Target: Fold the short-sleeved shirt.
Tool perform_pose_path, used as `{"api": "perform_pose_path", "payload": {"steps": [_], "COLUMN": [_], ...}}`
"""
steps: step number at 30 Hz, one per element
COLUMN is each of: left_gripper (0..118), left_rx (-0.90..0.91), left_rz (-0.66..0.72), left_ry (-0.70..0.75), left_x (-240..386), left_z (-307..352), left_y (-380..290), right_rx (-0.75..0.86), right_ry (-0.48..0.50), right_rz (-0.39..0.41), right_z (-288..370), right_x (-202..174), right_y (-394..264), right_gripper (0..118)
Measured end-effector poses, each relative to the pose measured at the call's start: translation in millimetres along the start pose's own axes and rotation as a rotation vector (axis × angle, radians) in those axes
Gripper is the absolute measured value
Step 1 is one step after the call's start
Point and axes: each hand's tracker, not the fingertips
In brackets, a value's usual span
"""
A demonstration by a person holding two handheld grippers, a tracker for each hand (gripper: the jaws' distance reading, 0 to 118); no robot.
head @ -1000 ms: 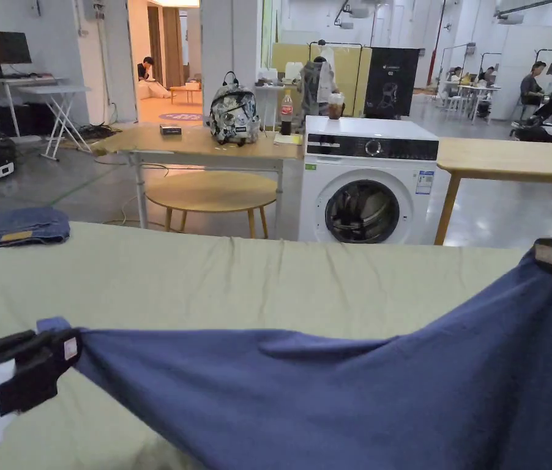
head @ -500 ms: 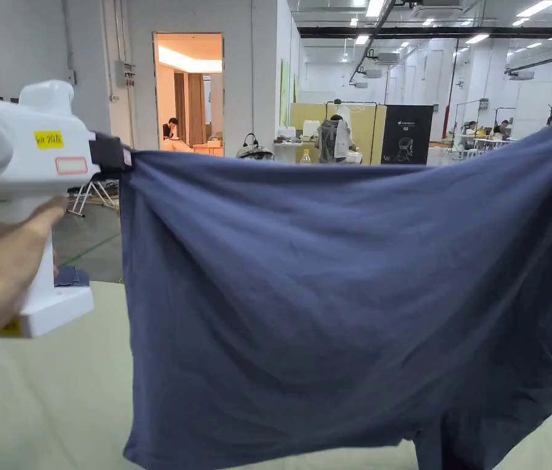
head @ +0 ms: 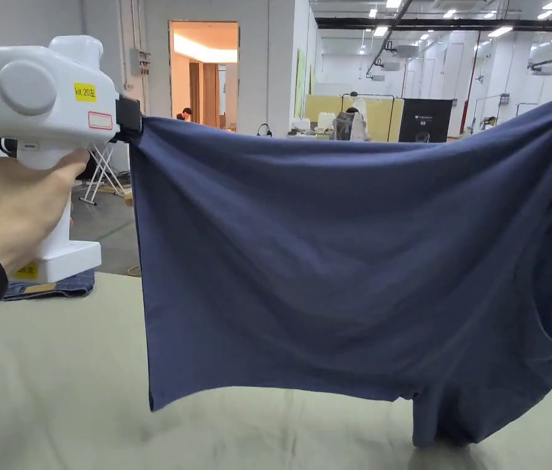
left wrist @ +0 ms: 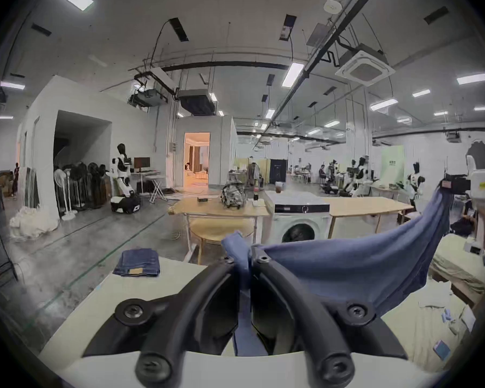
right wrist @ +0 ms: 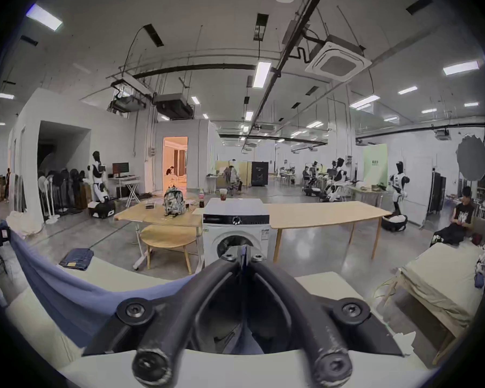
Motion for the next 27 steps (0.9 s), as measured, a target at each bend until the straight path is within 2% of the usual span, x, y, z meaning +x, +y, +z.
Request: {"api": "perform_pose_path", "payload": {"steps": [11, 15, 19, 23, 24, 27], "left_gripper": [1, 1, 1, 1, 1, 1], "left_rx": [-0.187, -0.192, -0.177, -0.197, -0.197, -0.247], "left_rz": [0.025, 0.028, 0.054, 0.092, 0.118, 0.194], "left_ry": [-0.049, -0.073, -0.169, -0.109, -0.102, -0.048], "left_x": [-9, -7, -7, -5, 0, 6], "left_z": [0, 39, 110, 187, 216, 276], "left_y": [-131, -165, -205, -269, -287, -335], "right_rx": [-0.131, -0.123, -0.137, -0.170, -0.191, -0.250], "right_ry": [0.092, 0.139, 0.175, 0.158, 0.140, 0.090], "right_rz": [0.005, -0.061, -0.069, -0.113, -0.151, -0.191], "right_z": [4, 41, 118, 203, 228, 288], "right_x": [21, 41, 56, 73, 76, 83], "right_y": [-125, -155, -203, -272, -292, -351], "right_gripper": [1, 1, 1, 1, 1, 1]}}
